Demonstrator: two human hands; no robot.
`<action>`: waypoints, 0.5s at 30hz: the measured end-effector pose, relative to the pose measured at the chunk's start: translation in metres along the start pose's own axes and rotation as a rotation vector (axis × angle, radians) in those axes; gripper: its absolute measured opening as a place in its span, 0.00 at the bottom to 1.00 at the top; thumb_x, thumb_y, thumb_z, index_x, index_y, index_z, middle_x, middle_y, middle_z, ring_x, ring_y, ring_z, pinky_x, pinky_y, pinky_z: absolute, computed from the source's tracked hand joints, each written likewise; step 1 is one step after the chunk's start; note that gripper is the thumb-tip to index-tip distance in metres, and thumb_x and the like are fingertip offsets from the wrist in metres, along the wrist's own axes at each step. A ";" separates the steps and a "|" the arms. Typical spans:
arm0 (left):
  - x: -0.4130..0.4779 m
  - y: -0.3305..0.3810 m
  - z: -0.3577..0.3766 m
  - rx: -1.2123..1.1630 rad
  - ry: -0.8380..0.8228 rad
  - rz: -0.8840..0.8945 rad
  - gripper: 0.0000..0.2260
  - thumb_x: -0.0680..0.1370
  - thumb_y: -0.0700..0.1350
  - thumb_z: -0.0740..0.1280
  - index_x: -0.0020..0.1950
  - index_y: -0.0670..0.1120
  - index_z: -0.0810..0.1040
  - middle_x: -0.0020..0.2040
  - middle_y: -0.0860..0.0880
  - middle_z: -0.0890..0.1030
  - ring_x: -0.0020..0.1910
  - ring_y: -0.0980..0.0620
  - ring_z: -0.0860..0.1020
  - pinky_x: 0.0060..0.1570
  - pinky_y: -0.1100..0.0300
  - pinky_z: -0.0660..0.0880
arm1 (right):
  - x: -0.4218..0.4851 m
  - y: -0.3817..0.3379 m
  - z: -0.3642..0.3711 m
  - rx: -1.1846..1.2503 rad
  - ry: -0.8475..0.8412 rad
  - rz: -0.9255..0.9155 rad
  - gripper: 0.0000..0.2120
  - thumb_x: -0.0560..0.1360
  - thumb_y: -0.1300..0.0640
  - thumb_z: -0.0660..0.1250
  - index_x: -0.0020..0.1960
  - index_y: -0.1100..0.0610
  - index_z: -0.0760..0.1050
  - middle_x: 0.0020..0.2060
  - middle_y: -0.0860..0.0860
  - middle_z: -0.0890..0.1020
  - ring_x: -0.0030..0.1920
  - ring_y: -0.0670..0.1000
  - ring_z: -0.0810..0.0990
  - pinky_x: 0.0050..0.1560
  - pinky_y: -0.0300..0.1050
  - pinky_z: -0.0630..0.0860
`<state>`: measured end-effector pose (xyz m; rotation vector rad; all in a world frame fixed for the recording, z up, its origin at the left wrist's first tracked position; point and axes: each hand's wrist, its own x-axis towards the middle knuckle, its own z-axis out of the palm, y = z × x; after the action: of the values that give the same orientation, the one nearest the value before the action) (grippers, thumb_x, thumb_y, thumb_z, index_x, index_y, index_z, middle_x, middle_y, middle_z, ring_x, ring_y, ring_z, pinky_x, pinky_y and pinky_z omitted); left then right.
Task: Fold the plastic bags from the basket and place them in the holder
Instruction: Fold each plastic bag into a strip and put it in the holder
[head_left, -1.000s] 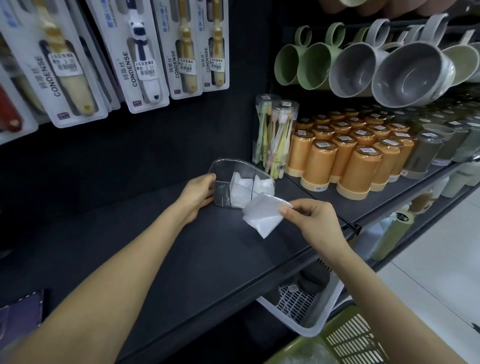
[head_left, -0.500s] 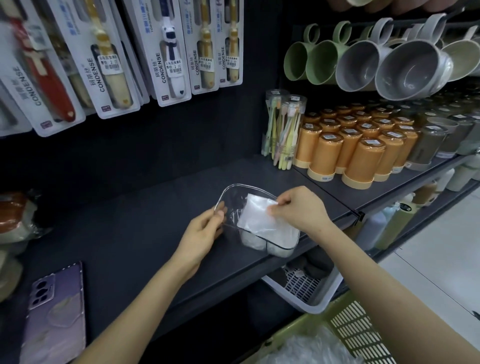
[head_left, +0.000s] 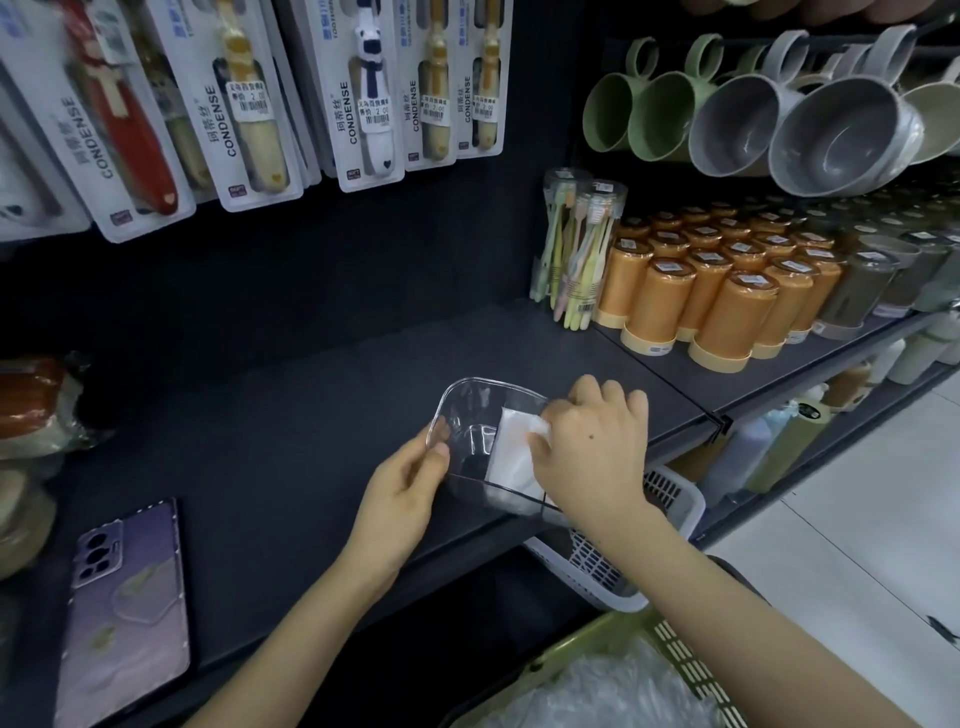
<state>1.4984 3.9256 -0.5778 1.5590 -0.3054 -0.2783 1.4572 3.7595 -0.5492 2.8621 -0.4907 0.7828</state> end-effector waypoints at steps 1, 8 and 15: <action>-0.001 0.001 0.001 -0.002 0.001 0.006 0.13 0.82 0.42 0.60 0.56 0.62 0.74 0.56 0.66 0.78 0.65 0.62 0.73 0.71 0.53 0.66 | -0.002 0.003 -0.003 0.014 0.033 -0.041 0.13 0.56 0.53 0.80 0.32 0.57 0.77 0.33 0.54 0.73 0.34 0.56 0.71 0.41 0.48 0.55; -0.008 0.005 0.002 0.024 -0.010 0.038 0.14 0.82 0.41 0.59 0.57 0.61 0.74 0.51 0.74 0.78 0.60 0.68 0.74 0.69 0.59 0.68 | 0.000 0.018 -0.007 0.104 -0.021 -0.346 0.20 0.62 0.35 0.71 0.47 0.47 0.83 0.59 0.56 0.78 0.60 0.61 0.74 0.64 0.63 0.62; -0.009 0.005 0.000 0.078 -0.034 0.084 0.15 0.82 0.38 0.59 0.61 0.56 0.74 0.48 0.74 0.78 0.55 0.74 0.74 0.59 0.74 0.68 | 0.013 0.003 -0.008 -0.079 -0.352 -0.232 0.28 0.59 0.29 0.71 0.53 0.44 0.83 0.72 0.58 0.67 0.74 0.65 0.59 0.70 0.72 0.42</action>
<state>1.4895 3.9288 -0.5728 1.6150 -0.4117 -0.2301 1.4629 3.7553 -0.5362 2.9167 -0.2113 0.2182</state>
